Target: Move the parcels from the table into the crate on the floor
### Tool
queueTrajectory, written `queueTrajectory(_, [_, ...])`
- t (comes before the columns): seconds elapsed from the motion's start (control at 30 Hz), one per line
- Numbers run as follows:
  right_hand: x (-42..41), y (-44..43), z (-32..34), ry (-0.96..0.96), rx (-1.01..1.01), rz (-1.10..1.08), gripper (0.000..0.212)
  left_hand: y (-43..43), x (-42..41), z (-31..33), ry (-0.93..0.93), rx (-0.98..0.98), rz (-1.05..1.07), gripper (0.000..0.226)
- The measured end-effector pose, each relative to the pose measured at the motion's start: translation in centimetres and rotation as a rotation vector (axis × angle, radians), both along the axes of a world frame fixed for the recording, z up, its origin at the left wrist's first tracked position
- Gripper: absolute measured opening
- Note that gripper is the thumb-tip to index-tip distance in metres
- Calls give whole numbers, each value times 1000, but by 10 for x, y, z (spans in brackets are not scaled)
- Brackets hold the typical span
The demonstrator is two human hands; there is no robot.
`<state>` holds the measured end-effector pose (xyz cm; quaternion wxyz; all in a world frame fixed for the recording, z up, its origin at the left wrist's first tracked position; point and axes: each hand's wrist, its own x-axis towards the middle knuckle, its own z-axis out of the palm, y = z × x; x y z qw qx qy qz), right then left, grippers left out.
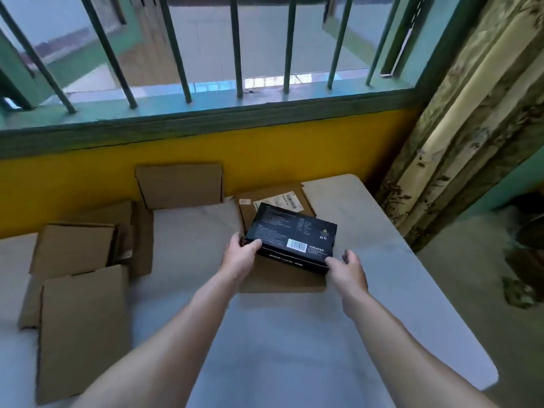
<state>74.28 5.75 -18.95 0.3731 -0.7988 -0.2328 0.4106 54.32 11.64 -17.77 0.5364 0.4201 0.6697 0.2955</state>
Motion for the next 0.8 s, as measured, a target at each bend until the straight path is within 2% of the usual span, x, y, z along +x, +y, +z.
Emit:
queueTrajectory(0.2, [0,11,-12,37,66,86,39,-1,-4,-10,-69,-11,24,49])
queueTrajectory(0.3, [-7,9,-9,-55,155,90,41,-12,-17,-6,-137,112,105,40])
queueTrajectory(0.37, [-11,7,-6,-37,226,116,46,-20,-29,-3,-184,196,128,36])
queueTrajectory(0.4, [-14,6,-5,-21,257,129,48,-26,-35,-1,-209,231,102,39])
queueTrajectory(0.5, [-23,5,3,53,335,195,54,-41,-51,5,-267,359,-75,68])
queueTrajectory(0.57, [-27,5,10,95,384,227,49,-44,-58,10,-211,439,-119,76])
queueTrajectory(0.63, [-30,6,17,128,422,236,34,-45,-64,16,-88,530,-99,78])
queueTrajectory(0.8, [-30,7,22,227,416,252,48,-47,-82,23,326,867,-176,69])
